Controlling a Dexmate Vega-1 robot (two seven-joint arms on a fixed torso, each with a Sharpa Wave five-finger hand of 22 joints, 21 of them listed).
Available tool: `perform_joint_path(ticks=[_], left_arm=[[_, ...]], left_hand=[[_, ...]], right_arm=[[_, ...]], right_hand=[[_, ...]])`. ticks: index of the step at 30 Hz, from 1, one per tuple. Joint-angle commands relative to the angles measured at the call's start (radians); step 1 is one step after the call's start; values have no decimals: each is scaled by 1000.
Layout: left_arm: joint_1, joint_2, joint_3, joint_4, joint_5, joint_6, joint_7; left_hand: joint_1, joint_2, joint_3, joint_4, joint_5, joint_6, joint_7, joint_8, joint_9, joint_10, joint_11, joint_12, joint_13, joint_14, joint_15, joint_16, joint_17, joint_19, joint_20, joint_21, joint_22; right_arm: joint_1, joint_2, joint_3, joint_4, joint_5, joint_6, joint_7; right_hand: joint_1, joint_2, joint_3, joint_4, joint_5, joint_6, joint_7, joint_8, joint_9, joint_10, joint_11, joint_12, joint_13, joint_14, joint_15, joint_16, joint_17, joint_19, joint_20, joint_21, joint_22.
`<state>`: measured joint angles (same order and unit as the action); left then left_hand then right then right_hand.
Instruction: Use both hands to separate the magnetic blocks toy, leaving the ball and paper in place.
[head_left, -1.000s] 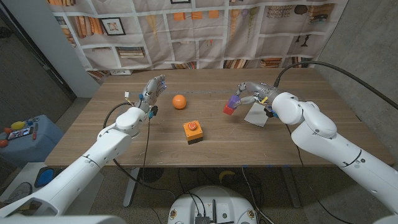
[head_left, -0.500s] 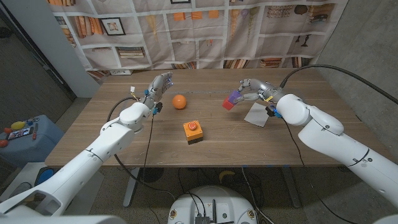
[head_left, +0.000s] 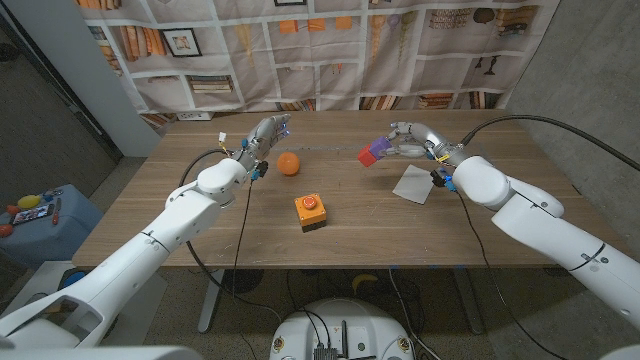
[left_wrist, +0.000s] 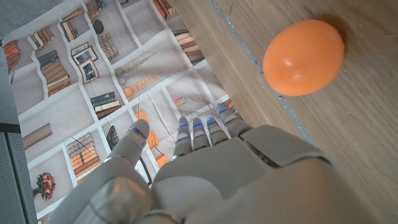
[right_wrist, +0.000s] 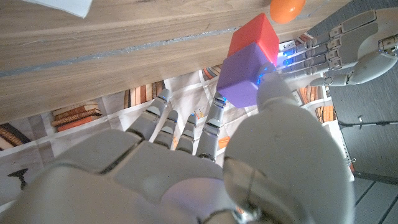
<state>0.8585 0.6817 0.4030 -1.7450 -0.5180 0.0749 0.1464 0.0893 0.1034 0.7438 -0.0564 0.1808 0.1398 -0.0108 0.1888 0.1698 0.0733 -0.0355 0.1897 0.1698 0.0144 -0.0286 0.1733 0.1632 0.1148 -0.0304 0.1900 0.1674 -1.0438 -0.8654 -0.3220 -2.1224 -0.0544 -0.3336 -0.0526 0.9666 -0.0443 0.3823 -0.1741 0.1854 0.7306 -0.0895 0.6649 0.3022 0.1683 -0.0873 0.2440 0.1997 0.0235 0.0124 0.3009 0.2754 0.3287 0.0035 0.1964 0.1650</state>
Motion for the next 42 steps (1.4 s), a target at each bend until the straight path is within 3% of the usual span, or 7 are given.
perform_joint_path(ticks=[1, 9, 19, 42], left_arm=[[-47, 2, 33, 11, 0, 2, -71], [-72, -4, 47, 34, -14, -13, -128], [-108, -13, 66, 80, -38, -46, -228], [-184, -43, 119, 168, -49, -101, -400]], left_hand=[[22, -3, 6, -32, -1, 19, -4, 9, 4, 13, -3, 8, 6, 1, -9, 1, 2, 10, -4, -1, 0], [50, -25, 5, -90, 1, 34, -16, 13, 4, 17, -11, 8, 6, 0, -14, 1, 2, 10, -1, -3, 0], [89, -49, 7, -132, 5, 74, -35, 26, 6, 15, -18, 5, 7, -7, -9, 0, 3, 5, 11, -5, 0], [151, -82, 13, -139, 12, 87, -39, 24, 10, -28, -21, -4, 9, -38, 7, -3, 4, -16, 30, -10, 0]], right_arm=[[-34, 15, 40, 88, 166, 199, -101], [-35, 32, 45, 140, 216, 289, -122], [-21, 65, 34, 205, 273, 374, -123], [28, 142, -10, 332, 363, 494, -104]], right_hand=[[71, 56, 6, -1, 10, 147, -133, 104, 1, 8, -1, -4, 1, 3, -9, 9, 3, 3, -4, -1, 4], [74, 57, 3, 1, 10, 152, -132, 105, -3, 9, 0, -6, 1, 0, -7, 9, 4, 2, -5, -2, 4], [76, 57, 0, 4, 11, 153, -132, 106, -7, 10, 0, -9, 1, 0, -7, 10, 6, 3, -5, -2, 4], [80, 63, -5, 8, 15, 159, -130, 107, -16, 19, 4, -11, 1, 4, -7, 14, 10, 7, -5, -1, 5]])
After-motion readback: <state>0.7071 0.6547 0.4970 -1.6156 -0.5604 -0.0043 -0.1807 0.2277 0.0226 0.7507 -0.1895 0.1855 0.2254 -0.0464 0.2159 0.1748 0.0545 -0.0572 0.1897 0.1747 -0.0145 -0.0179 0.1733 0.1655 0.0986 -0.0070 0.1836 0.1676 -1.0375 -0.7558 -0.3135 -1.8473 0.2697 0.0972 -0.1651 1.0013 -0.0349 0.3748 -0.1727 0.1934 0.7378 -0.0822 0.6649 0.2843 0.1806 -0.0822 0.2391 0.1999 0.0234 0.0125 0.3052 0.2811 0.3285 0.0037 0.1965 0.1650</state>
